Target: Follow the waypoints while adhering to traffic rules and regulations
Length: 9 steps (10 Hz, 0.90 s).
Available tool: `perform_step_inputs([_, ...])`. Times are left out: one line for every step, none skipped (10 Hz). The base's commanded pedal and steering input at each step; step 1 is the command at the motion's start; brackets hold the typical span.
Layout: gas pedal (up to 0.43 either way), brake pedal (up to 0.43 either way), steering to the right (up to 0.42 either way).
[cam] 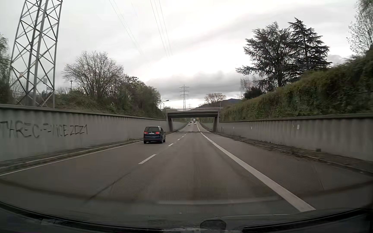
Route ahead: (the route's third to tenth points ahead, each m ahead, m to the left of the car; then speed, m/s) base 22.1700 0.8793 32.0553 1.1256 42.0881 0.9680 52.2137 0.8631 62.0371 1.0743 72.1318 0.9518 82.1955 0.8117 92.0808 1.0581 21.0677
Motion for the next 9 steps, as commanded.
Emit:
perform_step_inputs([0.15, 0.0, 0.0])
perform_step_inputs([0.15, 0.0, 0.0])
perform_step_inputs([0.15, 0.0, 0.0])
perform_step_inputs([0.15, 0.0, 0.0])
perform_step_inputs([0.15, 0.0, 0.0])
perform_step_inputs([0.15, 0.0, 0.0])
perform_step_inputs([0.15, 0.0, 0.0])
perform_step_inputs([0.15, 0.0, 0.0])
perform_step_inputs([0.15, 0.0, 0.0])
